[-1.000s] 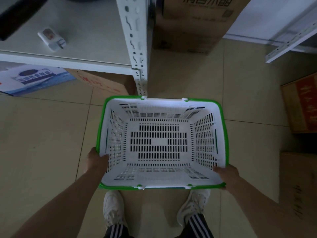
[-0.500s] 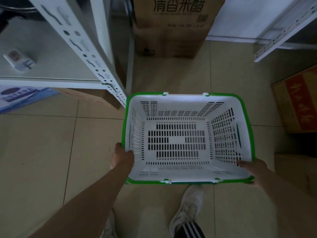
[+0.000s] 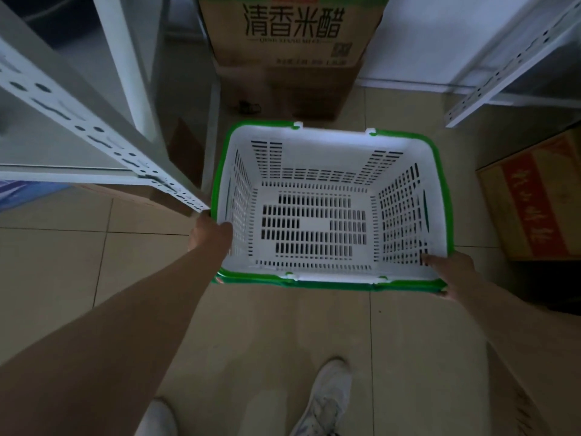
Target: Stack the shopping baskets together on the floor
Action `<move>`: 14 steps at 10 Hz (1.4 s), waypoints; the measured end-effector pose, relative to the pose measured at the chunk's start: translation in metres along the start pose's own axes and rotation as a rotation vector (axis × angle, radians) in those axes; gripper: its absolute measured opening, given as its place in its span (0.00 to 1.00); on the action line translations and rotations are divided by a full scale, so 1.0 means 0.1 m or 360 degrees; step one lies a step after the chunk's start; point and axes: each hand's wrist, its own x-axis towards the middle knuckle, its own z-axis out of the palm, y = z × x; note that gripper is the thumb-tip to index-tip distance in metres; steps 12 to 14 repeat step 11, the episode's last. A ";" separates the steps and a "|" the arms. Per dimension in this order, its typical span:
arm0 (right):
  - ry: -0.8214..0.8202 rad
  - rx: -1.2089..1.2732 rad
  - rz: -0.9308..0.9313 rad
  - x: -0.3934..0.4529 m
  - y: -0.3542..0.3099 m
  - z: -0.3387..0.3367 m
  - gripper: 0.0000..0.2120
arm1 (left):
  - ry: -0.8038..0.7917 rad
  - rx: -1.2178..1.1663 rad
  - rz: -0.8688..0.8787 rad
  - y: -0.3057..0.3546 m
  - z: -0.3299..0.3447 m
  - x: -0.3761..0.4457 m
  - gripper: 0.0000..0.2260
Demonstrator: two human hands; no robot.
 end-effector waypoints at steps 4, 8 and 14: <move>-0.0002 0.0008 -0.0317 0.48 -0.52 0.26 0.20 | 0.0096 0.0042 0.0055 0.49 -0.01 0.45 0.19; 0.0079 -0.0117 -0.0424 0.59 -0.66 0.37 0.20 | 0.0153 0.0058 0.0066 0.58 0.04 0.63 0.16; 0.0204 -0.0432 -0.0356 0.29 -0.67 0.42 0.23 | 0.0218 0.0328 0.0168 0.59 0.03 0.31 0.26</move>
